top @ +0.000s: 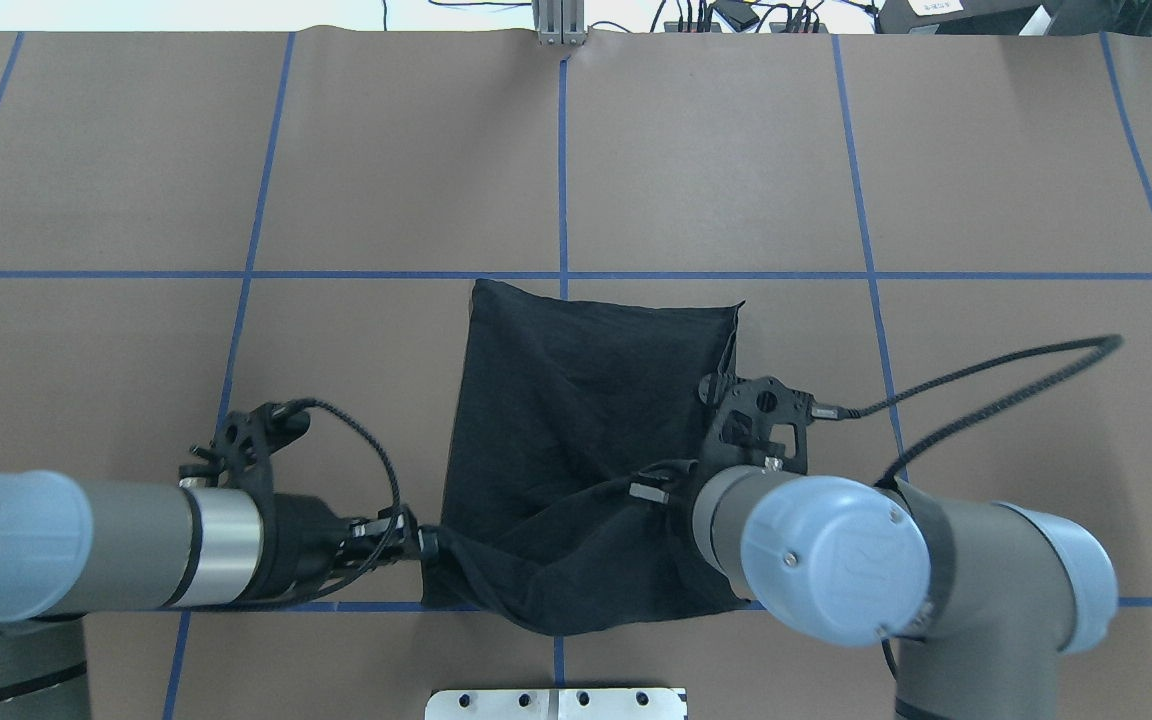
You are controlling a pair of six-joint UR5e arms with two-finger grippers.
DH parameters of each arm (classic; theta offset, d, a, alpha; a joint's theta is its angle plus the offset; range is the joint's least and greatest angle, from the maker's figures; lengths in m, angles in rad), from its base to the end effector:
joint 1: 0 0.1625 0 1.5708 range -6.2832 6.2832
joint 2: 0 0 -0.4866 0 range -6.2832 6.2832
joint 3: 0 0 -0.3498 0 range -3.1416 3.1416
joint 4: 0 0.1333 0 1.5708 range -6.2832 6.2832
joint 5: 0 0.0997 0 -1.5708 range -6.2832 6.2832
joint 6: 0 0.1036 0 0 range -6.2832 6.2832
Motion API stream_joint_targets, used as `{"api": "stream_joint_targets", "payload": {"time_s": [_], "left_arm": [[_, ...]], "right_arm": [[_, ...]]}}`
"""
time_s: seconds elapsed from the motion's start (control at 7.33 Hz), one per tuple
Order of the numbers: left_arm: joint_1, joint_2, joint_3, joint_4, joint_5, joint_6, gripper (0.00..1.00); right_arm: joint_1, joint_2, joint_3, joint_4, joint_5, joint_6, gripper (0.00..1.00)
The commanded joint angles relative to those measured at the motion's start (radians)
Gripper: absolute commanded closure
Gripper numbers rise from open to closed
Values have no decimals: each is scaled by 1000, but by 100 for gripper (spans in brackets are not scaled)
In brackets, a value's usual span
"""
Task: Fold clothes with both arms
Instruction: 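Lift the near edge with both grippers and fold it away from the robot, then carry the near edge over onto the far edge with both grippers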
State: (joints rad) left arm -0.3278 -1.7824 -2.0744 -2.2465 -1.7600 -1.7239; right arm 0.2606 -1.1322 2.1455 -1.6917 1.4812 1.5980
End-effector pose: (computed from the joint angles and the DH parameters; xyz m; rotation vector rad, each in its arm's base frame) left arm 0.4218 -0.2637 0.3290 -0.0362 1.3989 -0.2686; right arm -0.4798 -0.2755 0.2933 0.1876 -0.8797 0.3082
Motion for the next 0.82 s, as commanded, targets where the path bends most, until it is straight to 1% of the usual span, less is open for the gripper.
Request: {"api": "stream_joint_targets", "payload": {"time_s": [0.0,0.14,0.27,0.41,0.55,0.68], "left_arm": [[-126,-170,129,100,-39,70,100],[-199,-214,182,99,-102,72,100],[-247,-251,232,99,-137,72,100],[-292,-300,281,102,-147,73,100],[-330,-357,331,132,-192,96,100],[-336,-388,373,155,-199,112,100]], "right_arm": [[77,25,-50,3,39,-53,100],[84,25,-71,3,39,-53,100],[89,25,-76,3,41,-53,100],[92,23,-79,3,41,-53,100],[98,23,-79,3,41,-53,100],[107,23,-85,3,41,-55,100]]}}
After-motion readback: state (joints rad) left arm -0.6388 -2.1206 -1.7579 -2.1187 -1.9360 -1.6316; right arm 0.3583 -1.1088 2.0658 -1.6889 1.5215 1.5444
